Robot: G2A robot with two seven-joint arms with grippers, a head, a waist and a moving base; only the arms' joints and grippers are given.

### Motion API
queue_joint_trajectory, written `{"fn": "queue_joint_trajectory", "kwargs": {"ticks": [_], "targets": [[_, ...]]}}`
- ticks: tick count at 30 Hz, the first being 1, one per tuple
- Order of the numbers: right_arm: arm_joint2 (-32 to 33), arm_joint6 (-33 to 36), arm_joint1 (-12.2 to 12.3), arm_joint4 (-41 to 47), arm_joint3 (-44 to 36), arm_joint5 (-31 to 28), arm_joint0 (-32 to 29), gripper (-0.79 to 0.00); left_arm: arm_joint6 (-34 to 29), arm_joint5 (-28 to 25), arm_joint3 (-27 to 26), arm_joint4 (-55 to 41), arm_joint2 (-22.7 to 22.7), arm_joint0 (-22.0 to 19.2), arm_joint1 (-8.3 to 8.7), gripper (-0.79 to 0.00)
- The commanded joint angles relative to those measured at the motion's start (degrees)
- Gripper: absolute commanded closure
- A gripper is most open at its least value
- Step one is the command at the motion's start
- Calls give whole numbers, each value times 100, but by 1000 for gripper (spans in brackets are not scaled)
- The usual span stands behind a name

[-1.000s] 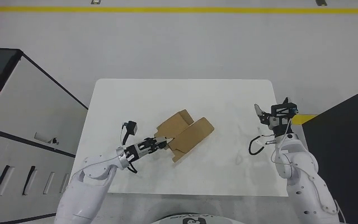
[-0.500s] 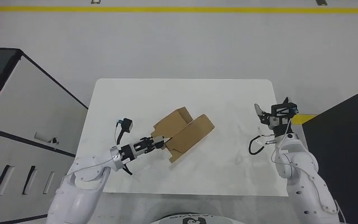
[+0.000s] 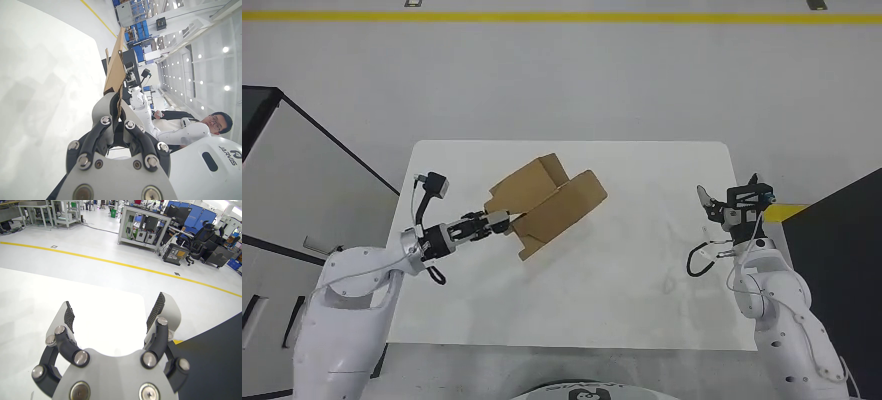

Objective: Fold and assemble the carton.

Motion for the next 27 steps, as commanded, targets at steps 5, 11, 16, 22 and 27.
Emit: {"fn": "queue_joint_trajectory", "kwargs": {"ticks": [5,11,16,22,27], "targets": [[0,0,0,0,0,0,0,-785,-60,-22,21,7,-14,-37,8,0],[0,0,0,0,0,0,0,-785,-60,-22,21,7,-14,-37,8,0],[0,0,0,0,0,0,0,-785,-60,-22,21,7,-14,-37,8,0],[0,0,0,0,0,0,0,-785,-251,-36,-116,-64,56,-44,23,0],[0,0,0,0,0,0,0,-785,-1373,74,-59,-393,-20,-243,115,0]]}}
